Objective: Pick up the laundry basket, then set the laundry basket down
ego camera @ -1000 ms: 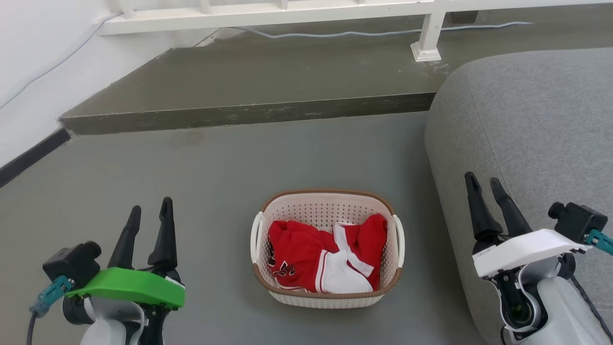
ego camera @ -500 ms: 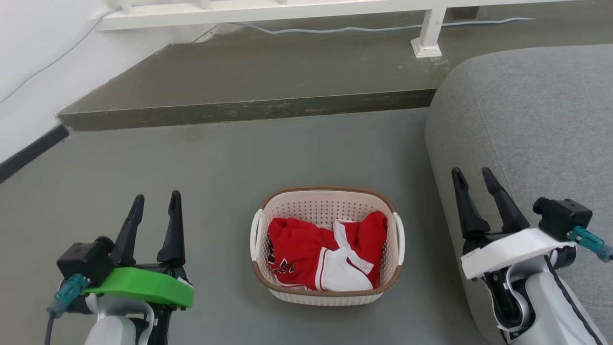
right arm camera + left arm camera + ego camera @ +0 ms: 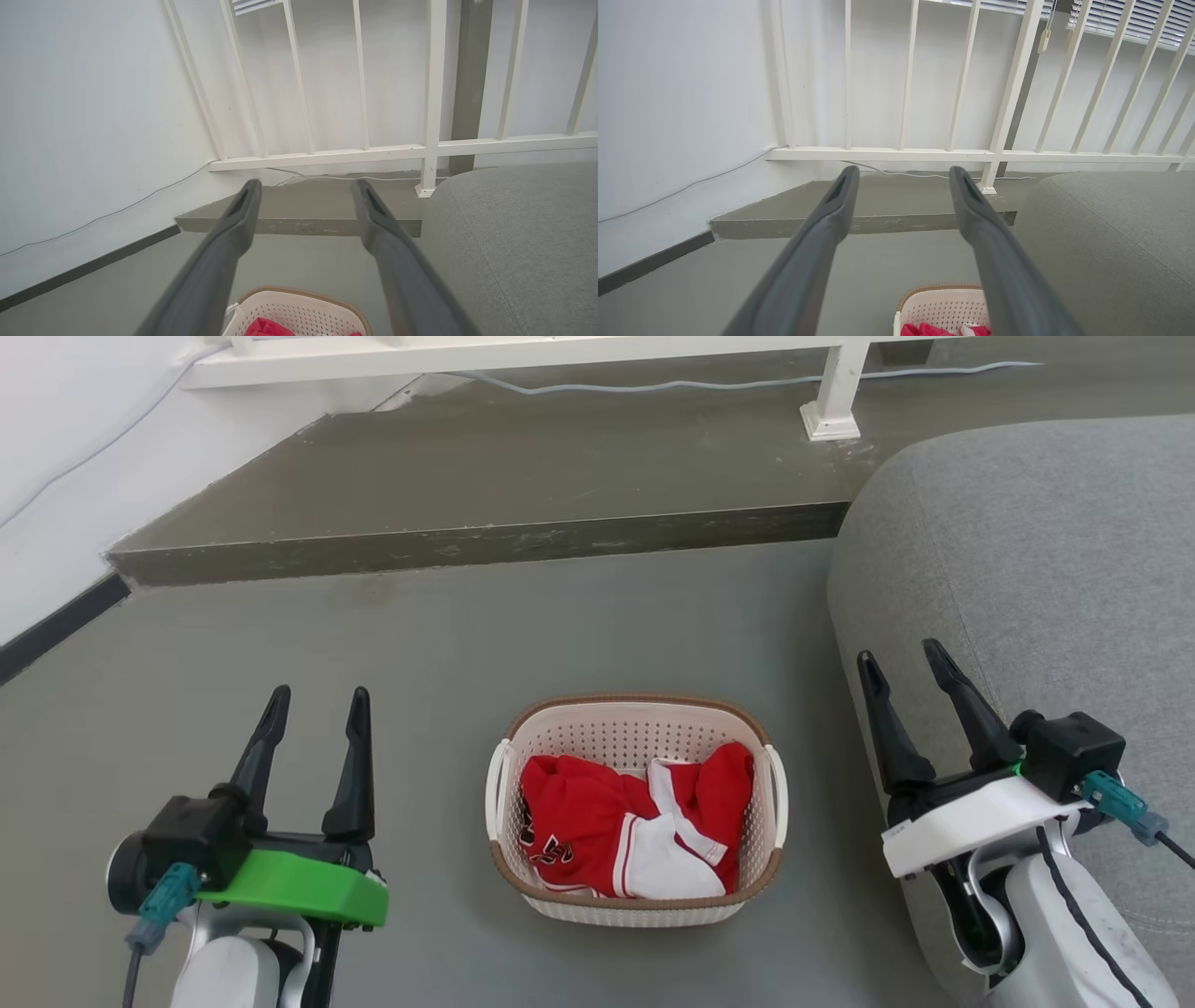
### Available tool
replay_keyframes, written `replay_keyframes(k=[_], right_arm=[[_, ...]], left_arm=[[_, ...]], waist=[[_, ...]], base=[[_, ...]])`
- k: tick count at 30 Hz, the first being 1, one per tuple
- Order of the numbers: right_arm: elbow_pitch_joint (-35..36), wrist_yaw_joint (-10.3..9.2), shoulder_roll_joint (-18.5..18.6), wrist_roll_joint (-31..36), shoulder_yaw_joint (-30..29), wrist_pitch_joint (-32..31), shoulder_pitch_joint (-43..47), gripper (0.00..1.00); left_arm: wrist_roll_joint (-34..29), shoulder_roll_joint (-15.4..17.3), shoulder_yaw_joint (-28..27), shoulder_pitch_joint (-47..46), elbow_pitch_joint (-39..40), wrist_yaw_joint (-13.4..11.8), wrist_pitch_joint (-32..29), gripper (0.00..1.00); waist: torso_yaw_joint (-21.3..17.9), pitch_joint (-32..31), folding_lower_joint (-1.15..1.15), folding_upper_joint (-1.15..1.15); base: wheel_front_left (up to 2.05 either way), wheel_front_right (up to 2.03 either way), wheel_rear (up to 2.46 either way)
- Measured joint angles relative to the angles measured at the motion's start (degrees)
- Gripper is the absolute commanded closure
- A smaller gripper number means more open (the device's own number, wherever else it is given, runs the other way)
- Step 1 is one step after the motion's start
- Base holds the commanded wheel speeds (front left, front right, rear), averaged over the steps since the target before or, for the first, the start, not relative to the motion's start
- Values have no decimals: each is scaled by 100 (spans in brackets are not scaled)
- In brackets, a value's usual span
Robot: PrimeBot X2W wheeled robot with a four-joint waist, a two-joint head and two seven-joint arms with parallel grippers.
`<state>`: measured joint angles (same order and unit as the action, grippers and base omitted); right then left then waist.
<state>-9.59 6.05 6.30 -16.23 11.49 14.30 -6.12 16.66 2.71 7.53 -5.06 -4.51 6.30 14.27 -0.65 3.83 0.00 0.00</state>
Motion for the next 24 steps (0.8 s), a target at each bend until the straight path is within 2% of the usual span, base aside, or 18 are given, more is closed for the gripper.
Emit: replay_keyframes(k=[24], right_arm=[[26,46,-85,166,-210,4,-42,0]], left_arm=[[-70,-13,-51,-2,-19,25,18,0]], waist=[[-45,156,0,0]], base=[[0,0,0]])
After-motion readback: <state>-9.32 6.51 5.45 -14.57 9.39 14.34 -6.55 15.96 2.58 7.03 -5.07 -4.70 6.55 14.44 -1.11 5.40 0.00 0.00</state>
